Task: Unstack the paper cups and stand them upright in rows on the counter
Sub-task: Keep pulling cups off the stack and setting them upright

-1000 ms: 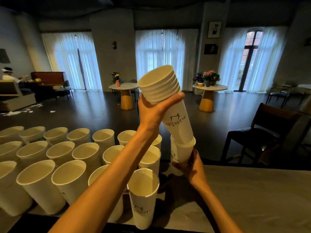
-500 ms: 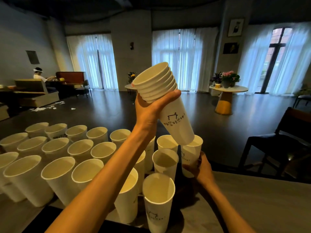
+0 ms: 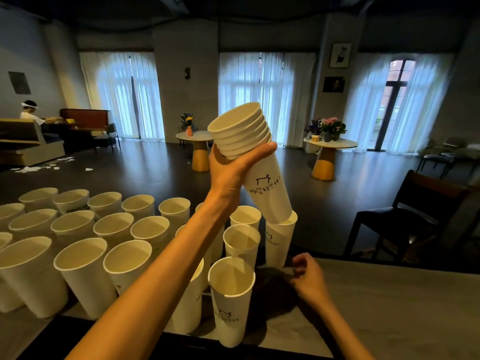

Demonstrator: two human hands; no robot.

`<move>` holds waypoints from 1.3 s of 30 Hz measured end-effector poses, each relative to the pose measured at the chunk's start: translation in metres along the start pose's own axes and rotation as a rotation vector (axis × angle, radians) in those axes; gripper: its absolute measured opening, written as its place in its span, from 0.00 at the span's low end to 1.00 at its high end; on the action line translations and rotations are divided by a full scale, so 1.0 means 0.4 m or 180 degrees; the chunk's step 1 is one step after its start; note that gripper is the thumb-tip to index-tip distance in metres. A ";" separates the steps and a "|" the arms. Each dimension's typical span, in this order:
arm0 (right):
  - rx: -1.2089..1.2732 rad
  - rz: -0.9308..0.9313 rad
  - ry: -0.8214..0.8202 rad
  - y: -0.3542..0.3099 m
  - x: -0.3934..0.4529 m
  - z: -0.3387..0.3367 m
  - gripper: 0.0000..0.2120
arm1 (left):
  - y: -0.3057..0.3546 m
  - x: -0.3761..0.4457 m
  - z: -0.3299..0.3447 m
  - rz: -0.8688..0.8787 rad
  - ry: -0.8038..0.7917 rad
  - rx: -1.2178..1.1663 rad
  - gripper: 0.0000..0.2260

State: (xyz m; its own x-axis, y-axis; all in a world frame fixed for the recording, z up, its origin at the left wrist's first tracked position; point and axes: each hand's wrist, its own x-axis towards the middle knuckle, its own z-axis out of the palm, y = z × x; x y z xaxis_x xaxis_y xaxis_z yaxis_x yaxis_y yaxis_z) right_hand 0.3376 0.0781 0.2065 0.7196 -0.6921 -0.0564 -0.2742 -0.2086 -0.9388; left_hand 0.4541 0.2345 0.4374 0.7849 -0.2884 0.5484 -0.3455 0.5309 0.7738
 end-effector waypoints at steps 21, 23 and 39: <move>-0.1089 -0.0353 -0.1089 -0.025 -0.257 0.173 0.44 | 0.077 -0.118 -0.044 -0.0112 -0.0058 0.0003 0.43; -0.1219 -0.0423 -0.1023 -0.030 -0.256 0.177 0.42 | 0.080 -0.127 -0.045 -0.0147 -0.0058 -0.0006 0.47; -0.0306 -0.0333 -0.0861 -0.075 -0.240 -0.110 0.41 | 0.026 -0.178 0.039 -0.0522 -0.0791 0.0291 0.48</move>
State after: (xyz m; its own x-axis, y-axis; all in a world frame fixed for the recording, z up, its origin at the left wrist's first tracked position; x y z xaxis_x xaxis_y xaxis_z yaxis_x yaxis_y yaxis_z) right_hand 0.2487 0.1204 0.2550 0.8873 -0.4571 -0.0617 -0.2396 -0.3425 -0.9085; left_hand 0.3865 0.2483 0.4114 0.6882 -0.5563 0.4658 -0.2783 0.3905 0.8775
